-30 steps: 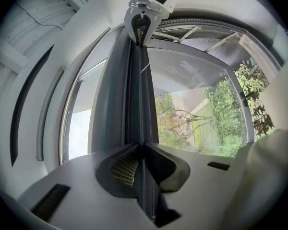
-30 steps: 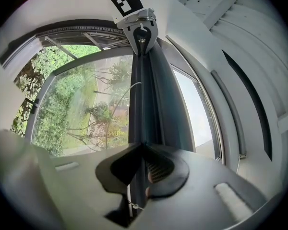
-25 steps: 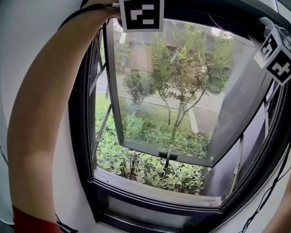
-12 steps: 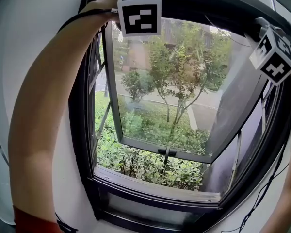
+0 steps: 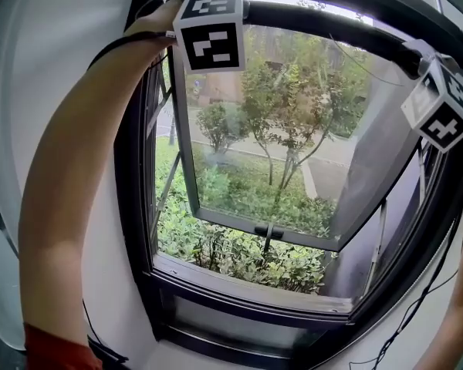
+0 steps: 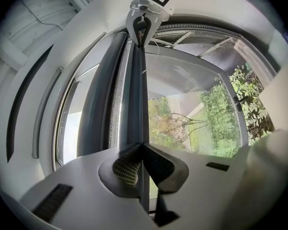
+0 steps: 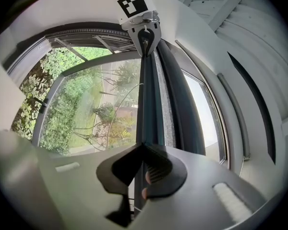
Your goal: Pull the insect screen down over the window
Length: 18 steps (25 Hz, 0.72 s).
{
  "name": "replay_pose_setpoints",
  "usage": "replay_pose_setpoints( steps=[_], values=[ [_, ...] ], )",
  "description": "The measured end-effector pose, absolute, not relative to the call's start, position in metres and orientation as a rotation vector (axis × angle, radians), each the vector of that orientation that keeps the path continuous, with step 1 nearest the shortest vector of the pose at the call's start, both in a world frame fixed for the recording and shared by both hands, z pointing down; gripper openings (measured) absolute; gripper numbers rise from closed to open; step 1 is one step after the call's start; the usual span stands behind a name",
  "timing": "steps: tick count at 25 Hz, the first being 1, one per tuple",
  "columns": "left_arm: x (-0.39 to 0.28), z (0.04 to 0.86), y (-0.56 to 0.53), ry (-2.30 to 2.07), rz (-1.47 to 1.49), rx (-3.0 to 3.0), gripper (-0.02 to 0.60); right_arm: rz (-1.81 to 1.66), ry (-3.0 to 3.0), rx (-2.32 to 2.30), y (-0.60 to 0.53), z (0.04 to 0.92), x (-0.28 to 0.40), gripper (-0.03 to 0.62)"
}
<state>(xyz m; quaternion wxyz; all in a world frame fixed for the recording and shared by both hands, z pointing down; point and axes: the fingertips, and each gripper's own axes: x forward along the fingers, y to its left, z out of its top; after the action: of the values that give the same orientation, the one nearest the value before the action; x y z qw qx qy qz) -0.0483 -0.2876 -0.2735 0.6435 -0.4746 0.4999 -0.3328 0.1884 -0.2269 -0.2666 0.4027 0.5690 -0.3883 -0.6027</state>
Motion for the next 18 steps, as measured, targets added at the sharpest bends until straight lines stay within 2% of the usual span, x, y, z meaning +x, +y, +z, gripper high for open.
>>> replay_pose_setpoints(
  steps=[18],
  values=[
    [-0.049,-0.19,-0.29,1.085,-0.758,-1.131,0.021,-1.521,-1.071,1.348,-0.23,-0.18,0.193,0.028]
  ],
)
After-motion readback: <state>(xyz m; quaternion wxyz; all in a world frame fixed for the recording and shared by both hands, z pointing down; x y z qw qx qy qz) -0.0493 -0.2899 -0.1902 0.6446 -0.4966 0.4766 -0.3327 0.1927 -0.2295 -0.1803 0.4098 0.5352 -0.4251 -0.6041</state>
